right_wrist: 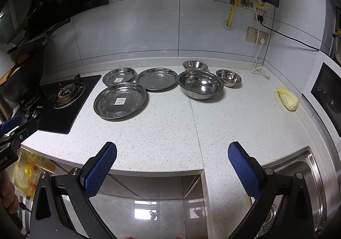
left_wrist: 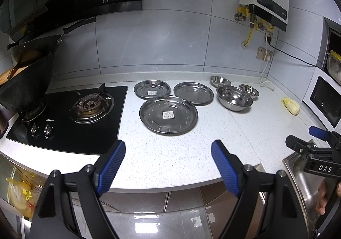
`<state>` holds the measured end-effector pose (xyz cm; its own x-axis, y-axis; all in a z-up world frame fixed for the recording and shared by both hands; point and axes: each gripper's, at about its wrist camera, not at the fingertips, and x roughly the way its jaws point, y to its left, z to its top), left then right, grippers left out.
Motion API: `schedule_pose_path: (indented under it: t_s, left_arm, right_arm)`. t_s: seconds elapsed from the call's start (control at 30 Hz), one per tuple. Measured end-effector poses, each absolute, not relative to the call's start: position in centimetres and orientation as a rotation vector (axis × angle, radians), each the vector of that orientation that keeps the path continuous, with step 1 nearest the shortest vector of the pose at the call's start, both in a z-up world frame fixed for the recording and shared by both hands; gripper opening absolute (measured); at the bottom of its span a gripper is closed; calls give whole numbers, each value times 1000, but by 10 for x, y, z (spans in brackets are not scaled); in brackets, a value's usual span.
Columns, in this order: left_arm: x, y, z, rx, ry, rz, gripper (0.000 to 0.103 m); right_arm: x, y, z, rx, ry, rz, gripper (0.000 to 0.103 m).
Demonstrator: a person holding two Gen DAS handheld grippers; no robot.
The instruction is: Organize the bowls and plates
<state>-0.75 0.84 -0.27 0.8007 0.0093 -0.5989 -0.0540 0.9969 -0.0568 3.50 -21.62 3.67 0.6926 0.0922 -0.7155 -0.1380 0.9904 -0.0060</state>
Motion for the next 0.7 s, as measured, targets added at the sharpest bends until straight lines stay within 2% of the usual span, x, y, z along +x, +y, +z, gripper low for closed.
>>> schedule_pose_path:
  t_s: [0.37,0.7]
  left_arm:
    - [6,13,-7,-77,656,44,82]
    - [55,25,-9,-69,658,107,82]
  right_arm:
    - [46,-209,31,-71,803,142,102]
    - [80,-180,21,-94,805,180,102]
